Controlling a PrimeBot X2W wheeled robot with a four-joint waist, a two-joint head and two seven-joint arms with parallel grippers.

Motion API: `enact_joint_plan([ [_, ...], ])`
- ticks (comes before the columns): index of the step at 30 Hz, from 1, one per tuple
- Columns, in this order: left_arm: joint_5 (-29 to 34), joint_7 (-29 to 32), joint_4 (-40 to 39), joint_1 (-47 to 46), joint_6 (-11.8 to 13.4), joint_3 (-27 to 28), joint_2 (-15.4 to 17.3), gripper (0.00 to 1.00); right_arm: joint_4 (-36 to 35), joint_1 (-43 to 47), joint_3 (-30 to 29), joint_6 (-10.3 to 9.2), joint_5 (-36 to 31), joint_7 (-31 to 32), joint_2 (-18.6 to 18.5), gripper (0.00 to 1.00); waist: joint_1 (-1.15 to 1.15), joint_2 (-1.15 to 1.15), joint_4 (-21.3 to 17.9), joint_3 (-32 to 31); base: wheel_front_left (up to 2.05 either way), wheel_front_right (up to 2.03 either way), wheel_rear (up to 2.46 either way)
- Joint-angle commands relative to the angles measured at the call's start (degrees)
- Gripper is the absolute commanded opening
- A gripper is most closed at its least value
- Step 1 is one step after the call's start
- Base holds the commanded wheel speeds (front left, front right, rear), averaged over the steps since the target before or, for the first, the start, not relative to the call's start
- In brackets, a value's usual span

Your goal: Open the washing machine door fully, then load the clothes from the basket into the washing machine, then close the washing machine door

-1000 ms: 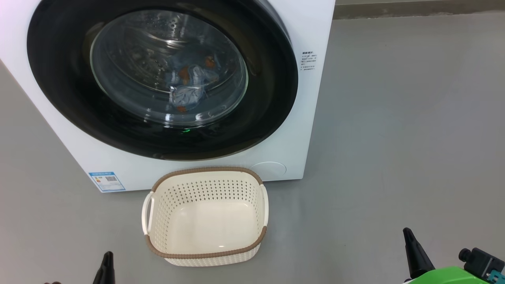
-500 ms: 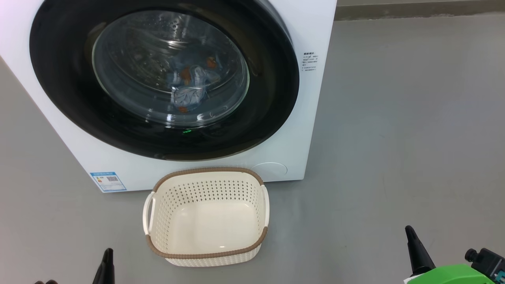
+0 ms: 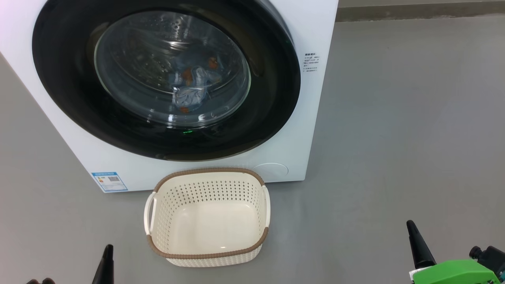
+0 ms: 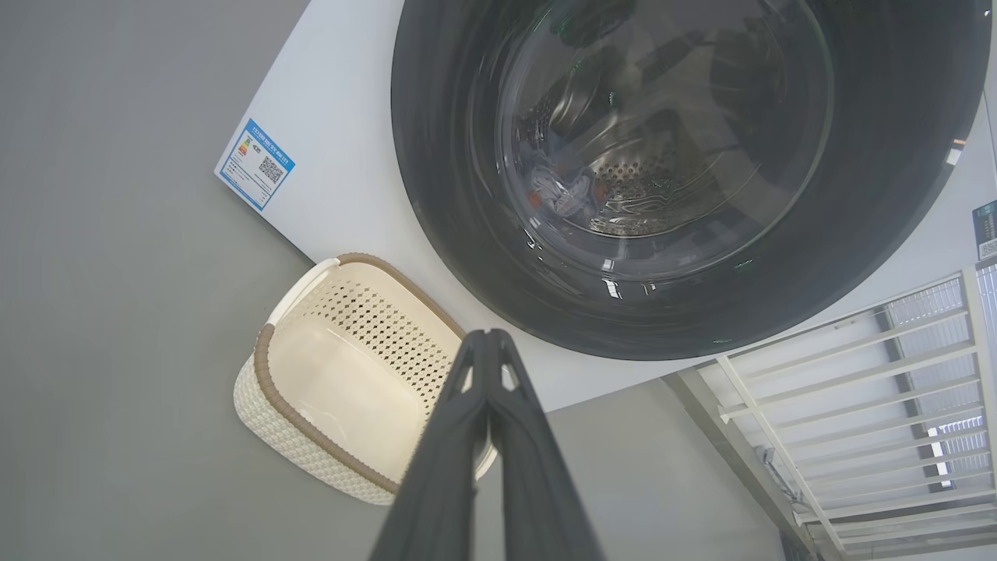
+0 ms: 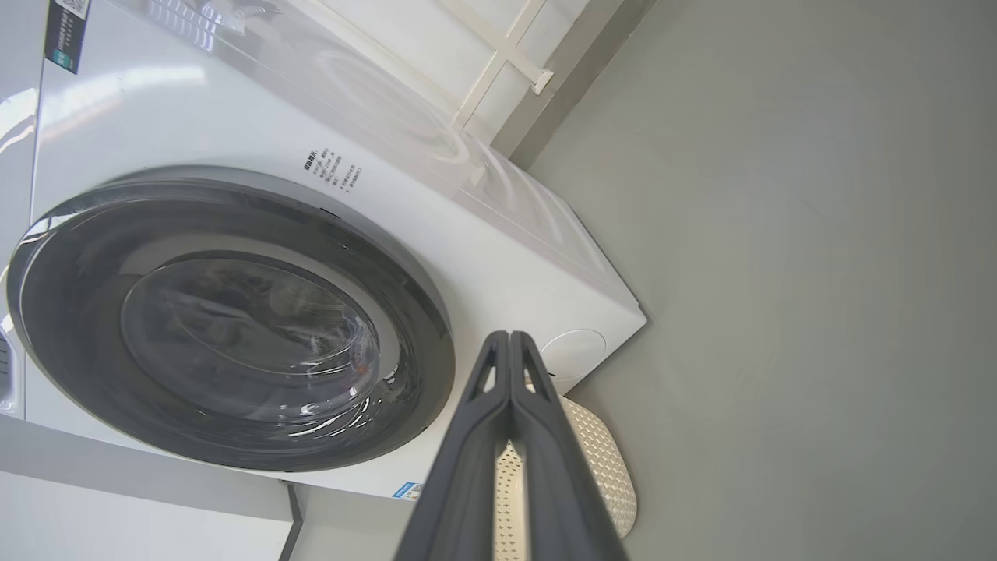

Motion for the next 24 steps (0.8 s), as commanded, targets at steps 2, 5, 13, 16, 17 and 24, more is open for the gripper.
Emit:
enact_joint_plan([
  [2,-1.8,0.6,-1.0,-2.9,-0.1,1.6,0.5,0.00,-1.9,-2.5,0.3,-0.05,2.1,0.5,-0.2,0.00,-0.01,0.00,0.0,0.0,0.00,0.00,0.00],
  [5,-3.5,1.1,-0.9,-3.2,-0.1,1.8,0.5,0.00,-2.1,-2.6,0.2,-0.05,3.8,1.0,-0.2,0.00,-0.01,0.00,0.1,-0.1,0.00,0.00,0.00],
  [13,-8.6,2.6,-0.7,-4.0,-0.1,2.3,0.3,0.00,-2.8,-2.8,0.0,-0.06,8.9,2.5,0.0,0.00,-0.01,0.00,0.2,-0.2,0.00,0.00,0.00],
  [16,-10.2,3.2,-0.6,-4.3,-0.1,2.5,0.2,0.00,-3.0,-2.9,-0.1,-0.06,10.7,3.0,0.0,0.00,-0.01,0.00,0.3,-0.2,0.00,0.00,0.00],
  [17,-10.8,3.3,-0.6,-4.4,-0.1,2.6,0.2,0.00,-3.1,-3.0,-0.2,-0.06,11.2,3.2,0.0,0.00,-0.01,0.00,0.3,-0.2,0.00,0.00,0.00],
  [24,-14.7,4.5,-0.4,-5.1,-0.1,3.0,0.0,0.00,-3.6,-3.2,-0.4,-0.06,15.3,4.4,0.2,0.00,-0.01,0.00,0.4,-0.3,0.00,0.00,0.00],
])
